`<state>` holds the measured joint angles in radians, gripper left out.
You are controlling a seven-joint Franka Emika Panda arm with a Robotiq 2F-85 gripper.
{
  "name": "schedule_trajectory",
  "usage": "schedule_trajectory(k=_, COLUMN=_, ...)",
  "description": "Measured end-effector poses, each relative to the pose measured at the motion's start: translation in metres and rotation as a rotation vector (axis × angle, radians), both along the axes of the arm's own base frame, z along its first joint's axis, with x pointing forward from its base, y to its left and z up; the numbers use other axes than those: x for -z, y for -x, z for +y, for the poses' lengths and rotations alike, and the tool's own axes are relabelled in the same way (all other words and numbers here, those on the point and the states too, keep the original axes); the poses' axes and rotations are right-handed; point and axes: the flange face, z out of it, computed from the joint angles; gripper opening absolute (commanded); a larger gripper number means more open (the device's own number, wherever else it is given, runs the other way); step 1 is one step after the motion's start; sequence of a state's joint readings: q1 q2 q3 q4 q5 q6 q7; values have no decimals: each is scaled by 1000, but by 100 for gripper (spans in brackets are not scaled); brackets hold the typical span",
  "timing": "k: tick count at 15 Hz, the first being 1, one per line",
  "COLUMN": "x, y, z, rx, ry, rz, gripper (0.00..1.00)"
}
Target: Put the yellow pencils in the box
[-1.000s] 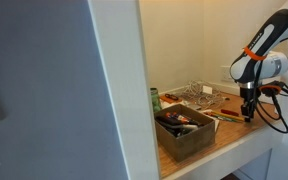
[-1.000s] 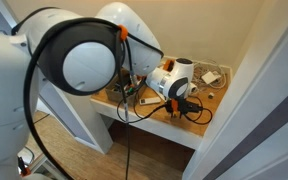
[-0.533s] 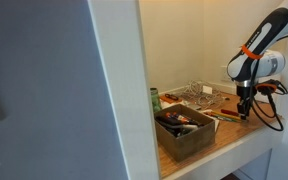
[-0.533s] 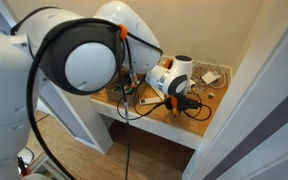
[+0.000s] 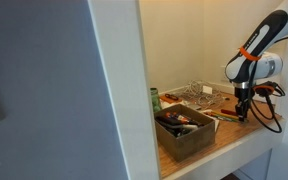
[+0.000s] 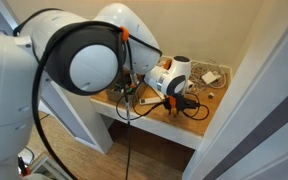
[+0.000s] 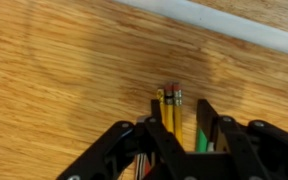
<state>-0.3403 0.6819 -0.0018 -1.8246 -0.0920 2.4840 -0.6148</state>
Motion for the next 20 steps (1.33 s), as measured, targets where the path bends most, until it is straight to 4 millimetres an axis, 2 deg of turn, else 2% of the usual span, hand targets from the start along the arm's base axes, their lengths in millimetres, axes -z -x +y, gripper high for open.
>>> schedule_trajectory(k=6, x=7, y=-1, z=-2, rx=1, ry=-1, rz=5, gripper=38)
schedule_trajectory(k=7, x=7, y=-1, z=-2, rx=1, ry=0, rz=5, gripper=27)
schedule_trajectory(k=8, x=7, y=-1, z=-2, rx=0, ry=0, rz=5, gripper=13)
schedule_trajectory(k=10, x=6, y=-2, z=-2, rx=0, ry=0, rz=3, gripper=1)
schedule_trajectory(k=20, x=6, y=-3, z=0, rx=-5, ry=2, rz=1, gripper=2)
